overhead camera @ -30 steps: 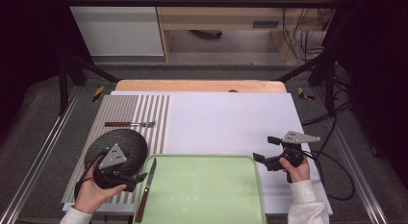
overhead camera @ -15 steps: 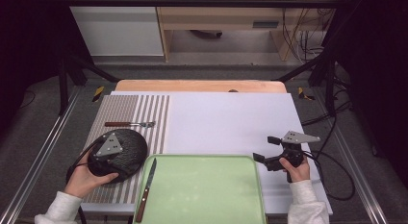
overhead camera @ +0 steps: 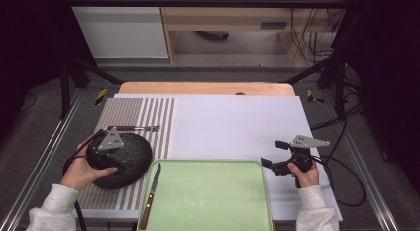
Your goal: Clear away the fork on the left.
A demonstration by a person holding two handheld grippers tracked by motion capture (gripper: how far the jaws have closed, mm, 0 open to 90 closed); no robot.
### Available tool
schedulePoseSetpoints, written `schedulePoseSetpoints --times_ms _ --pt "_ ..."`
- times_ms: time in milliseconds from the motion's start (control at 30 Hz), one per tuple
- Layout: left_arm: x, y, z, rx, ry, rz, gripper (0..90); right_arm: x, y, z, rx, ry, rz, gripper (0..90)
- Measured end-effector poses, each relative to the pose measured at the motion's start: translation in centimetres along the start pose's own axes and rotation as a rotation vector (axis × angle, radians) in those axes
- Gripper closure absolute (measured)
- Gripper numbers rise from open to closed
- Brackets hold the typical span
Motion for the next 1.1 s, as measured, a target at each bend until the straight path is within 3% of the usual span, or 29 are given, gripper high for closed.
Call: schedulePoseSetpoints --times_ms 433,833,1100 --pt "-2.7 -0.8 -0.5 -0.074 0.025 -0.06 2.2 0.0 0.0 0.1 0.0 -0.002 0.004 1.1" --pt "-4.6 -1.0 -1.6 -0.109 0.031 -0.083 2.2 0.1 0.0 0.2 0.001 -0.002 0.004 1.1" --pt "-6.1 -1.4 -2.4 -0.146 0.062 -0.102 2.5 0.0 -0.1 0.1 -0.004 -0.002 0.004 1.1"
Point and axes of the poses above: each handheld gripper's, and its own axes: z roughly backward along the jaws, y roughly out of its top, x roughly to its right, the point moved 9 cm from there along -z, roughly forward along the jaws, and after that the axes turned 14 degrees about -z, right-handed, at the moved point
